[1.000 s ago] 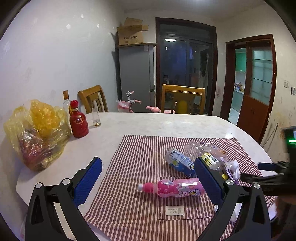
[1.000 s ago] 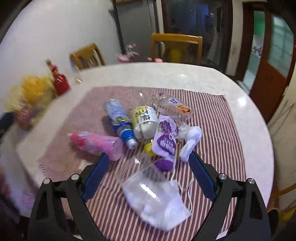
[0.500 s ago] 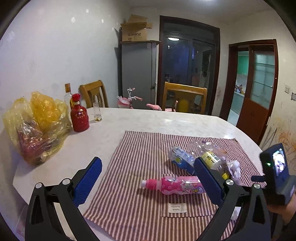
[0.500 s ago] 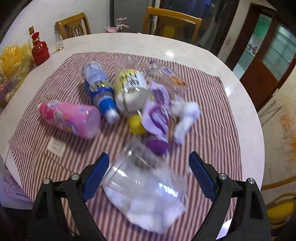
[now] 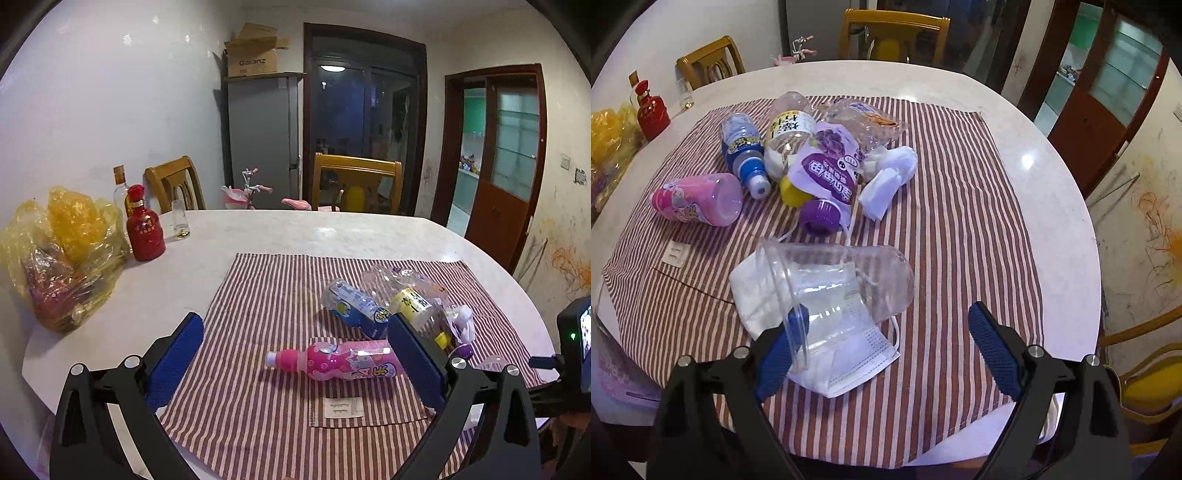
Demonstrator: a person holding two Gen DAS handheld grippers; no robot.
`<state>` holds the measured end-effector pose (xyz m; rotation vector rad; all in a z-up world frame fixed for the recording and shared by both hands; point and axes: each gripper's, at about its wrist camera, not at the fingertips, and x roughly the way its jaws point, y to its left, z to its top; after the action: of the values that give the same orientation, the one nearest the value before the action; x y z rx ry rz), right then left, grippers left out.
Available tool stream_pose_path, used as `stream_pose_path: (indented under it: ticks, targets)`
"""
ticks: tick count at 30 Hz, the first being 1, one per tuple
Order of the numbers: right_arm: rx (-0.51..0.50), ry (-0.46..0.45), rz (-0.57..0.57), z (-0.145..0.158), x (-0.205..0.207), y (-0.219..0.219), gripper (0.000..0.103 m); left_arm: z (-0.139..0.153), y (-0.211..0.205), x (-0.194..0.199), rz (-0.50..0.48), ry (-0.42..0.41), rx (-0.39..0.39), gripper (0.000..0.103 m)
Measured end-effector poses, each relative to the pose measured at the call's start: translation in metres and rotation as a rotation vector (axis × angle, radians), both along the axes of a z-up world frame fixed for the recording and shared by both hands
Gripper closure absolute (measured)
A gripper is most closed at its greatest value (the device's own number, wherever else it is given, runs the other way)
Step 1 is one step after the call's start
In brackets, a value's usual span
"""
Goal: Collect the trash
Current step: 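Grasp the clear plastic cup with the right tool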
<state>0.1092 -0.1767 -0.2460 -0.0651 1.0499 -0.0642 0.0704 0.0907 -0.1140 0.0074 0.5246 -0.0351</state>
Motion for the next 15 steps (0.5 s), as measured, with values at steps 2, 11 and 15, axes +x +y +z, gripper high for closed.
stream_pose_path:
  ticks: [2,11,15]
  targets:
    - [0.004,-0.022,0.013,0.000,0.001,0.001,0.019,-0.002,-0.004,0.000,-0.008,0.004,0.017,0.006]
    - [0.051,0.026,0.017,-0.014,0.007,-0.005,0.098,-0.014,0.007,0.009,0.026,0.049,0.050,0.006]
    - [0.157,-0.011,0.016,-0.001,0.004,-0.014,0.098,-0.030,0.025,0.019,0.028,0.112,0.035,0.006]
